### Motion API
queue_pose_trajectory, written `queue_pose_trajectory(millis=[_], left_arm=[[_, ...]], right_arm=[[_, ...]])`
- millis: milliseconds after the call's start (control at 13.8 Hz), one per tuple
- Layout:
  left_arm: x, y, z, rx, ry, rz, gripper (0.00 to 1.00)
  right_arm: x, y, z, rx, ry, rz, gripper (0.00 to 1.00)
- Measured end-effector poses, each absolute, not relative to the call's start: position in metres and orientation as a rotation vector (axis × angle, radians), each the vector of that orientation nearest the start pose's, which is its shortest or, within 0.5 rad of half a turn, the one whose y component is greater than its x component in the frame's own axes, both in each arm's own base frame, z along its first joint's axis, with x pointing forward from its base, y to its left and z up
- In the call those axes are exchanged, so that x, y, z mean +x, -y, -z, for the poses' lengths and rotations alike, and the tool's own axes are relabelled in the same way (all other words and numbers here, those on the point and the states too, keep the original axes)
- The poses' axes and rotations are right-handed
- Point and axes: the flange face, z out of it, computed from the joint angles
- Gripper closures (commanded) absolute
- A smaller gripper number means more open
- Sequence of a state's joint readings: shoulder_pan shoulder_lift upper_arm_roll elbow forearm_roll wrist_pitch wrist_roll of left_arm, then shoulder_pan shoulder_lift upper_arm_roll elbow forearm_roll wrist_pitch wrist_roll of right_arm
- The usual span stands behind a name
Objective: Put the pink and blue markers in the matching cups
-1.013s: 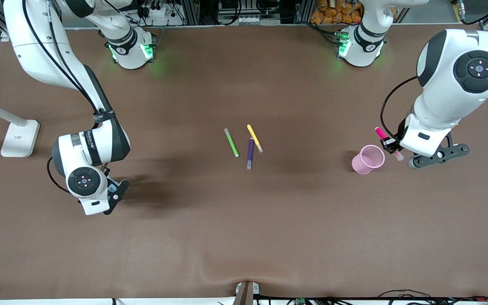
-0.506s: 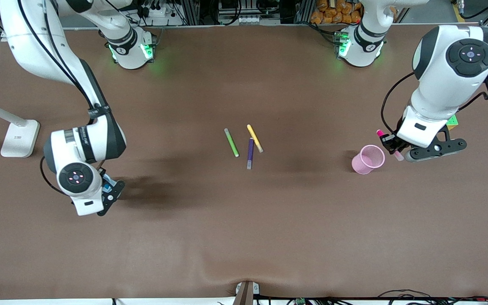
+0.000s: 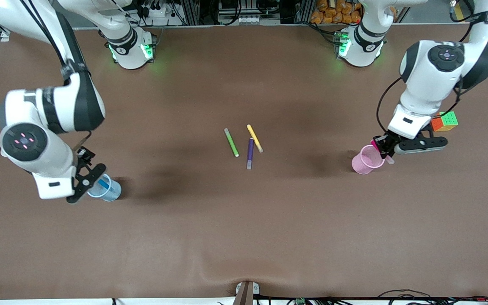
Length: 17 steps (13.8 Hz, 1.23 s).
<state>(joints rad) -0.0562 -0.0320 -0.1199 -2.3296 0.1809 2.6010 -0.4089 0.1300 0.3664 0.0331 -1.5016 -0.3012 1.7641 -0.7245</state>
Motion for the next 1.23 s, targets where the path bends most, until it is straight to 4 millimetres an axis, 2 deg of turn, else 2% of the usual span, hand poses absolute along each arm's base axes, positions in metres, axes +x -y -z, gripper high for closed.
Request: queue_pose_trajectory(millis=[72,145,289,434,579,723,940,1013,1085,1230], left_arm=[[0.516,0.096,-0.372,-3.075,0.137,0.508,1.00],[0.513,0.094,-0.364,-3.079,0.140,0.510,1.00],[0.516,0.089,-0.358,-3.083,0.152,0.530,1.00],[0.520,0.082,-0.347,-3.088,0.153,0.551,1.00],[0.525,0.070,-0.333,-3.089,0.149,0.558,1.00],[0.527,0.065,-0.321,-3.095,0.157,0.566,1.00],[0.526,0.065,-0.307,-3.103,0.157,0.559,1.00],[0.524,0.065,-0.302,-3.107,0.156,0.562,0.68],[0.522,0.065,-0.297,-3.110,0.156,0.555,0.01],[0.521,0.065,-0.291,-3.113,0.157,0.546,0.00]], right_arm=[[0.651,-0.080,-0.470,-3.014,1.497,-0.251,0.00],[0.644,-0.084,-0.500,-3.062,1.411,-0.167,0.00],[0.636,-0.085,-0.529,-3.058,1.276,-0.125,0.00],[0.630,-0.072,-0.557,-3.064,1.107,-0.135,0.00],[0.625,-0.061,-0.572,-3.107,0.909,-0.157,0.00],[0.621,-0.060,-0.578,-3.123,0.720,-0.159,0.00],[0.614,-0.052,-0.588,-3.130,0.600,-0.167,0.00],[0.612,-0.044,-0.590,-3.132,0.573,-0.182,0.00],[0.611,-0.036,-0.593,-3.135,0.552,-0.178,0.00],[0.607,-0.026,-0.605,-3.139,0.518,-0.144,0.00]])
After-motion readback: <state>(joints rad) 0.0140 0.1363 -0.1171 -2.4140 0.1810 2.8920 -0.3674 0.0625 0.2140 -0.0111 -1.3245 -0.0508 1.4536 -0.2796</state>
